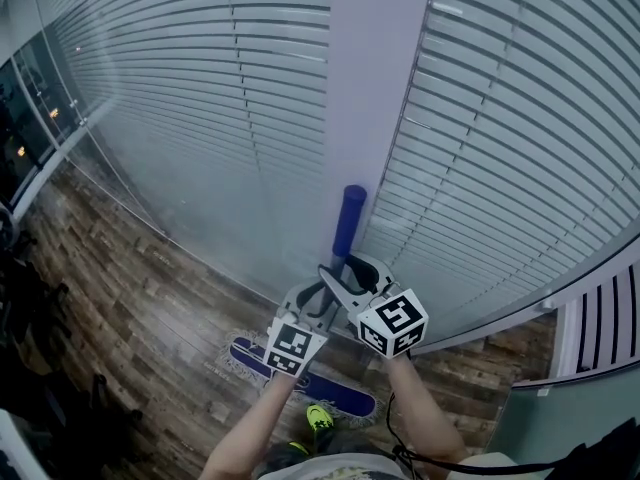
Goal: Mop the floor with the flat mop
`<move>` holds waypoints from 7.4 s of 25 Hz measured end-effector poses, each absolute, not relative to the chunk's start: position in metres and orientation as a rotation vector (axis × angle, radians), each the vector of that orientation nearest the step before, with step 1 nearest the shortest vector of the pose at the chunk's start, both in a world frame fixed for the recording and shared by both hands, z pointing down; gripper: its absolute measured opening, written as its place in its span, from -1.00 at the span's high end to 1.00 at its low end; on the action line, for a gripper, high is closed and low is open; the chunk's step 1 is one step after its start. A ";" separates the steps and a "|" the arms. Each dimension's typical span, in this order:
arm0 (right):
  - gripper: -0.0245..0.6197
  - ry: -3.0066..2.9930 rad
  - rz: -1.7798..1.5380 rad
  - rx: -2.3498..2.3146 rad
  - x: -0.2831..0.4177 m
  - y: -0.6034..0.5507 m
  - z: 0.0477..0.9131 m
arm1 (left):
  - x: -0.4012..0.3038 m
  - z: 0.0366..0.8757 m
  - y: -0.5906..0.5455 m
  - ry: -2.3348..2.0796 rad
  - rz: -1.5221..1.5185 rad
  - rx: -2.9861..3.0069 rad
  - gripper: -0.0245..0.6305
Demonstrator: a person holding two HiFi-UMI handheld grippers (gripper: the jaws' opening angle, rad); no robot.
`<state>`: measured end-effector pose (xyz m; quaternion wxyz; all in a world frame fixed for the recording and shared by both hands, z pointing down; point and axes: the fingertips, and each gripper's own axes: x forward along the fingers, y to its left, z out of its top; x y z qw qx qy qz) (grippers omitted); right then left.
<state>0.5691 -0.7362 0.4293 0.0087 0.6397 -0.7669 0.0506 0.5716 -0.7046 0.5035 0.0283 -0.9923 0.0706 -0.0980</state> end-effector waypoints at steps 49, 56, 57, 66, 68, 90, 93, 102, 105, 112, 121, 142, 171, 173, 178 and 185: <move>0.59 -2.639 -0.132 1.385 0.162 -0.371 0.421 | 0.229 0.492 -0.341 -0.390 -0.252 -2.919 0.67; 0.58 -2.717 -0.097 1.474 0.140 -0.305 0.432 | 0.210 0.508 -0.282 -0.247 -0.300 -2.952 0.70; 0.57 -2.721 -0.083 1.482 0.140 -0.291 0.436 | 0.210 0.512 -0.269 -0.223 -0.314 -2.956 0.70; 0.53 -2.798 0.042 1.429 0.122 -0.129 0.477 | 0.197 0.555 -0.120 -0.060 -0.456 -2.931 0.69; 0.52 -2.814 0.085 1.393 0.108 -0.093 0.489 | 0.184 0.565 -0.087 -0.030 -0.491 -2.925 0.68; 0.47 -2.896 0.149 1.086 0.001 0.212 0.504 | 0.084 0.583 0.204 0.203 -0.568 -2.972 0.64; 0.46 -2.886 0.139 1.055 -0.025 0.251 0.508 | 0.059 0.586 0.242 0.219 -0.552 -2.982 0.64; 0.44 -2.859 0.118 0.917 -0.118 0.391 0.517 | -0.029 0.590 0.378 0.310 -0.480 -3.008 0.63; 0.43 -2.853 0.136 0.894 -0.142 0.436 0.524 | -0.054 0.596 0.422 0.321 -0.484 -3.014 0.63; 0.42 -2.841 0.144 0.902 -0.161 0.489 0.536 | -0.074 0.607 0.474 0.314 -0.498 -2.997 0.63; 0.40 -2.861 0.198 0.874 -0.174 0.491 0.545 | -0.082 0.617 0.477 0.278 -0.476 -2.957 0.63; 0.40 -2.915 0.155 0.856 -0.070 0.279 0.537 | 0.021 0.615 0.264 0.265 -0.533 -2.974 0.63; 0.40 -2.918 0.146 0.931 0.062 -0.128 0.551 | 0.153 0.631 -0.143 0.234 -0.528 -2.976 0.60; 0.40 -2.911 0.143 0.959 0.068 -0.170 0.551 | 0.158 0.631 -0.183 0.207 -0.527 -2.976 0.60; 0.40 -2.890 0.114 1.012 0.078 -0.277 0.544 | 0.168 0.623 -0.286 0.135 -0.527 -2.985 0.60; 0.40 -2.852 0.126 1.103 0.095 -0.394 0.545 | 0.186 0.622 -0.396 0.025 -0.519 -2.970 0.60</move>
